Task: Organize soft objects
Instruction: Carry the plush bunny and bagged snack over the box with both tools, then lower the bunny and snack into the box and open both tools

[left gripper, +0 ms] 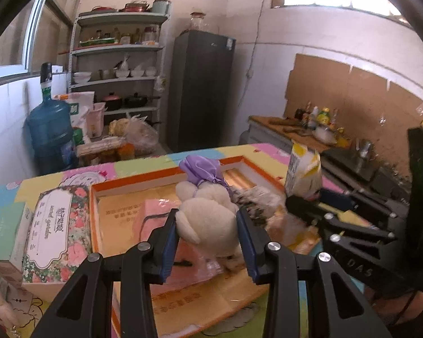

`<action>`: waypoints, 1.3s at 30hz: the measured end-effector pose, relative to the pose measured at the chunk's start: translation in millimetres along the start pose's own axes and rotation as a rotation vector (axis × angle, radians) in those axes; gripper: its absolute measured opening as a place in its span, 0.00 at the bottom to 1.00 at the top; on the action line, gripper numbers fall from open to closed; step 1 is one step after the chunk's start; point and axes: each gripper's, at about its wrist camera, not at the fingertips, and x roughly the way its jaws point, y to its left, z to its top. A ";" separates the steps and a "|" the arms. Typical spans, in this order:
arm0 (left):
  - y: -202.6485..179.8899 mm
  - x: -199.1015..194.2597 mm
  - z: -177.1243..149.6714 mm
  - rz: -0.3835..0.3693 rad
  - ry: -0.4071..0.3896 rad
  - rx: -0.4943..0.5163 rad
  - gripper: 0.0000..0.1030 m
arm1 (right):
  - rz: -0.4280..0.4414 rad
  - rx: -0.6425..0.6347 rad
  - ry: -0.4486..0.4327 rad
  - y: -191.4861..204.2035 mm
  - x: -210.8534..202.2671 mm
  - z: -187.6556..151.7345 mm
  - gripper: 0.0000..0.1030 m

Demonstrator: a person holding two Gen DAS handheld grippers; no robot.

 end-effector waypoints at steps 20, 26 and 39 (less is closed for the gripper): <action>35.7 25.9 -5.9 0.080 0.061 -0.056 0.42 | 0.062 -0.048 0.067 17.4 69.2 13.6 0.41; 32.5 21.6 -4.1 0.074 0.053 -0.051 0.54 | 0.068 -0.021 0.061 13.6 66.0 12.4 0.60; 30.0 -3.7 -5.6 0.077 0.005 -0.051 0.79 | 0.086 0.047 0.016 10.9 36.0 10.6 0.60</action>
